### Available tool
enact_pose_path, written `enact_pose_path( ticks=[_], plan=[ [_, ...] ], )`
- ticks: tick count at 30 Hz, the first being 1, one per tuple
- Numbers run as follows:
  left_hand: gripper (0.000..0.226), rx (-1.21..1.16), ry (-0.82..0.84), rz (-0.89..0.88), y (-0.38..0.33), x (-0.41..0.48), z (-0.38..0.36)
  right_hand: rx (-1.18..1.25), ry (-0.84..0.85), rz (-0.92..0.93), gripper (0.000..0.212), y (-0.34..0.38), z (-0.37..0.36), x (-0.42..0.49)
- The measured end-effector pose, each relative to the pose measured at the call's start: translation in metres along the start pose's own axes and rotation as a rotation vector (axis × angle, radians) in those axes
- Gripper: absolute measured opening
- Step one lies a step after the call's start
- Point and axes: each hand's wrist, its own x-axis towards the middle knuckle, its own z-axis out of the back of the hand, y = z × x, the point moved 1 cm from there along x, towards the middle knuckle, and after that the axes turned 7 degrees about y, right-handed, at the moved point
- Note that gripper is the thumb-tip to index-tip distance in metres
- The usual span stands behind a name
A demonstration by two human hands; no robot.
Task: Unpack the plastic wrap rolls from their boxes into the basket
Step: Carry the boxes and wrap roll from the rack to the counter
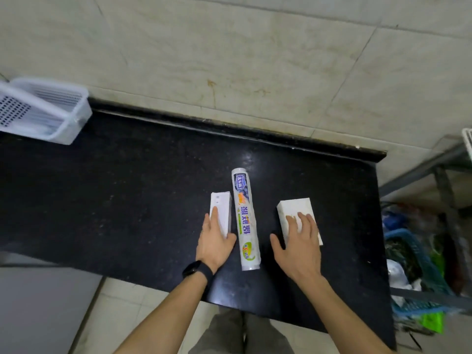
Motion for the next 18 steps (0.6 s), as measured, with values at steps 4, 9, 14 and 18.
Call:
enact_pose_path(
  ticks=[4,9,14,18],
  plan=[
    [0.096,-0.079,-0.084,0.053,0.02,-0.025,0.021,0.116,0.119,0.093,0.075,0.049,-0.018,-0.005],
    [0.094,-0.178,-0.195,0.113,0.05,-0.057,0.041,-0.018,0.331,0.002,0.105,0.082,-0.055,-0.003],
    [0.089,-0.253,-0.295,0.188,0.071,-0.087,0.054,-0.078,0.287,-0.072,0.106,0.075,-0.073,-0.007],
    [0.087,-0.288,-0.366,0.224,0.087,-0.111,0.062,0.046,0.31,-0.118,0.099,0.069,-0.075,-0.01]
  ],
)
